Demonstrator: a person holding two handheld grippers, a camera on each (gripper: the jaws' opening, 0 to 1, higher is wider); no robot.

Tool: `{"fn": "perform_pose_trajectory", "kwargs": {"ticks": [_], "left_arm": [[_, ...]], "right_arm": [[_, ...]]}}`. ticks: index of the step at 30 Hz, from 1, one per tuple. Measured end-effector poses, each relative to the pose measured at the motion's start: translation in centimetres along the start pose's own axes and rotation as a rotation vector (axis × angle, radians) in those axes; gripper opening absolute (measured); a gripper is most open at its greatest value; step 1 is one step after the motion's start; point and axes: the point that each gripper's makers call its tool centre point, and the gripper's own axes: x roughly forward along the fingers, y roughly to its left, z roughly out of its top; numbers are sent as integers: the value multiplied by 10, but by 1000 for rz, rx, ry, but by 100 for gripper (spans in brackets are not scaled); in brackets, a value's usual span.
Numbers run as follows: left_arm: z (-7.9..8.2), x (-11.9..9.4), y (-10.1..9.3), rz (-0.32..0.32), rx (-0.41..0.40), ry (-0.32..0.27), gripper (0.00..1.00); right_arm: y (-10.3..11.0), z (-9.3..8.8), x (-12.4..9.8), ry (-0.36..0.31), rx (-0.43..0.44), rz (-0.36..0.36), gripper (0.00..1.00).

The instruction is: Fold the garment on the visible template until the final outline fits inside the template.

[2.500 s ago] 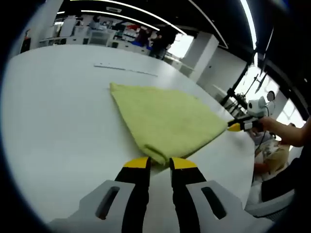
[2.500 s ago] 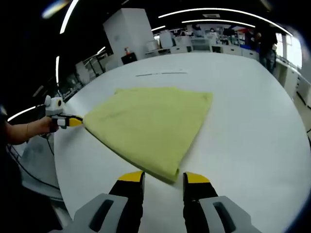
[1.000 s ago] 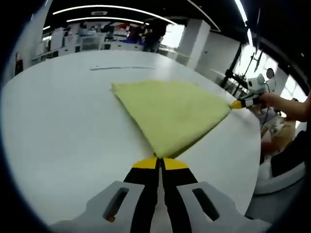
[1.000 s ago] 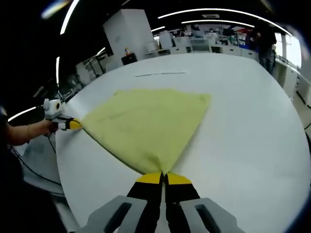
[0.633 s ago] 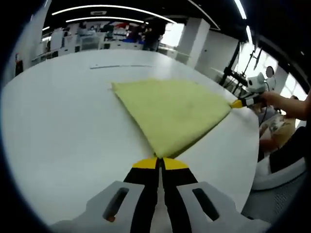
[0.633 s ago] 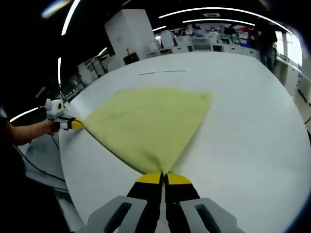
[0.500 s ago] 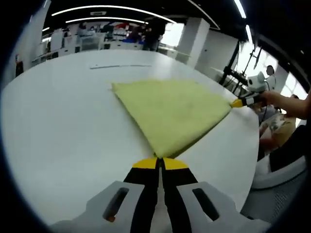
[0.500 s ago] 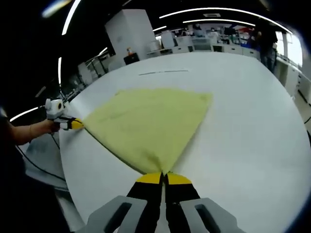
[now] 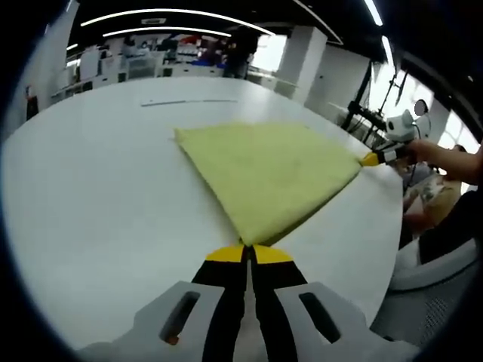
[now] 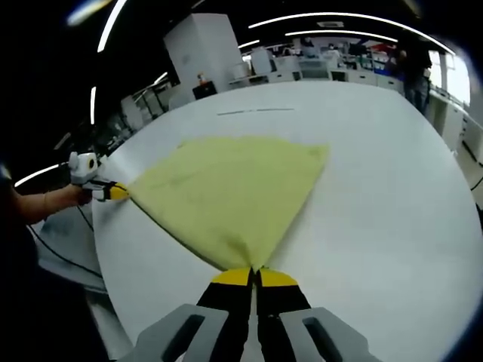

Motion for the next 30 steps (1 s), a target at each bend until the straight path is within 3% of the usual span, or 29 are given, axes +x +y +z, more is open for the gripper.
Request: {"fn": "perform_pose_trajectory", "kwargs": {"ticks": [7, 13, 18, 21, 30], "left_arm": [[-3, -3, 4, 8, -46, -7, 0], [4, -7, 8, 40, -59, -39, 7], [13, -12, 10, 56, -59, -75, 24], [19, -14, 11, 85, -27, -75, 41], [45, -27, -4, 77, 10, -147, 65]], "right_arm": [[0, 0, 0, -27, 16, -26, 0], [2, 4, -2, -54, -19, -31, 21], [10, 12, -5, -90, -62, -23, 46], [16, 16, -8, -103, -95, -20, 57], [38, 31, -25, -157, -156, -5, 80]]}}
